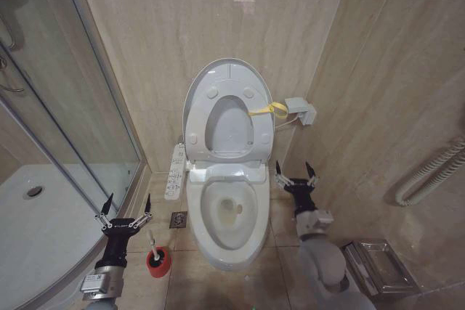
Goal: Open the toilet lid, clean the toilet bowl with a toilet brush, close the toilet lid, and flush.
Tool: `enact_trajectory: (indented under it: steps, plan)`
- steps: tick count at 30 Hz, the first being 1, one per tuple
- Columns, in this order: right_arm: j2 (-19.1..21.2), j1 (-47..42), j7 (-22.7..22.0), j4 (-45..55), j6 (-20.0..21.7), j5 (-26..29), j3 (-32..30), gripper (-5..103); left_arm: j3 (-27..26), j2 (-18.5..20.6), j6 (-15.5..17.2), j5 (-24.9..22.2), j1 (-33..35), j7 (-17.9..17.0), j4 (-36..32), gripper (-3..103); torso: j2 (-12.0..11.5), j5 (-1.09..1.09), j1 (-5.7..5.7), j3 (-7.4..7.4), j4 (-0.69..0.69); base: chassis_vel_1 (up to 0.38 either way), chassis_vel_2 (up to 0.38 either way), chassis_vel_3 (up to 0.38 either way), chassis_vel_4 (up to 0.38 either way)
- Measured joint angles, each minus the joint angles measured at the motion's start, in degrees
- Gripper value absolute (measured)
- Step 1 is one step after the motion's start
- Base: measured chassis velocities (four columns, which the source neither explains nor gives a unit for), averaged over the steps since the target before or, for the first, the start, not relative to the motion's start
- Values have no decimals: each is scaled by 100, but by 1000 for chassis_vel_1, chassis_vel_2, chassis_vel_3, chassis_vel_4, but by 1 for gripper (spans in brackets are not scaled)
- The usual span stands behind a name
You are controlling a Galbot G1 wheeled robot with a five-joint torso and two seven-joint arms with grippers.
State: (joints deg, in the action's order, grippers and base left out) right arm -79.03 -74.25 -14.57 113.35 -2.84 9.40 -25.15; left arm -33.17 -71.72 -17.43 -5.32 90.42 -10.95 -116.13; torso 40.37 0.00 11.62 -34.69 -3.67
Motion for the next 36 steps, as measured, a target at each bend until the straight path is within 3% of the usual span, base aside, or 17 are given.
enact_trajectory:
  steps: [18, 36]
  plan:
    - [-503, -721, 123, 327, -227, -442, -247, 100, 0, 0, 0, 0, 0, 0, 0, 100, 0, -1, 1, 0, 0, 0, 0, 0, 0]
    - [-626, -776, 98, 331, -232, -595, -239, 100, 0, 0, 0, 0, 0, 0, 0, 100, 0, 0, 1, 0, 0, 0, 0, 0, 0]
